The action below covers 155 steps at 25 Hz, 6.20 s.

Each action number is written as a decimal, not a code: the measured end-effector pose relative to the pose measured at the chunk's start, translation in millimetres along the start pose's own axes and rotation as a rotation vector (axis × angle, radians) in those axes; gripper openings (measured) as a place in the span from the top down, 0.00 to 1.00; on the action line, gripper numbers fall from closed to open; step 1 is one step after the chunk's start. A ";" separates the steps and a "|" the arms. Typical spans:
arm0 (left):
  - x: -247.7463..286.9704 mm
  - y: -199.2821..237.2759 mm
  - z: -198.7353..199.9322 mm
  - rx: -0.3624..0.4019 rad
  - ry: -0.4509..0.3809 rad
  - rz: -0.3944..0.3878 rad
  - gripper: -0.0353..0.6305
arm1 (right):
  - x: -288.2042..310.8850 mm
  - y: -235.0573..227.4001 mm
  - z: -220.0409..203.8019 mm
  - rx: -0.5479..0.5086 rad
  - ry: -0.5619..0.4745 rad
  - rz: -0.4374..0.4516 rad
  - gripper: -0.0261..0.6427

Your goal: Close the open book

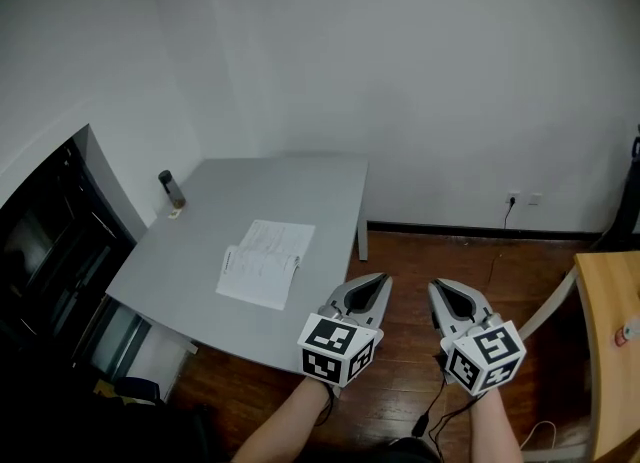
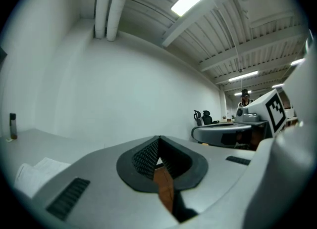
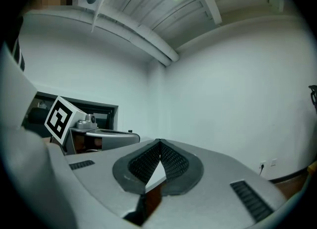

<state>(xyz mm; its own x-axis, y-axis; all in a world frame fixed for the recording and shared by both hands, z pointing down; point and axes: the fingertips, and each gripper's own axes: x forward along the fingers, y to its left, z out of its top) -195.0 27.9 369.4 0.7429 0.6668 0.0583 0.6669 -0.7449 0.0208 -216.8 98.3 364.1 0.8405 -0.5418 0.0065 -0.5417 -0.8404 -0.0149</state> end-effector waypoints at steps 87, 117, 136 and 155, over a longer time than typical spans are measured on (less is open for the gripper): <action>203.6 382.9 -40.3 -0.241 0.074 1.176 0.94 | 517.0 -98.2 -27.5 -0.076 0.103 1.199 0.96; -14.4 340.6 -121.6 -0.386 0.034 1.546 0.94 | 460.6 89.6 -92.3 -0.108 0.254 1.401 0.96; -10.9 322.6 -251.6 -0.736 0.182 1.696 0.94 | 444.5 110.6 -121.2 -0.198 0.317 1.646 0.96; -13.6 343.0 -315.5 -0.948 0.244 1.691 0.94 | 448.1 106.3 -123.8 -0.267 0.317 1.641 0.96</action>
<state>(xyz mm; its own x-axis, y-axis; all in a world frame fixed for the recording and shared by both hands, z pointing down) 5.5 -244.0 690.6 0.4029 -0.5854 0.7035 -0.9104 -0.3356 0.2421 100.6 -234.9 489.2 -0.5870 -0.7334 0.3429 -0.7915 0.6089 -0.0526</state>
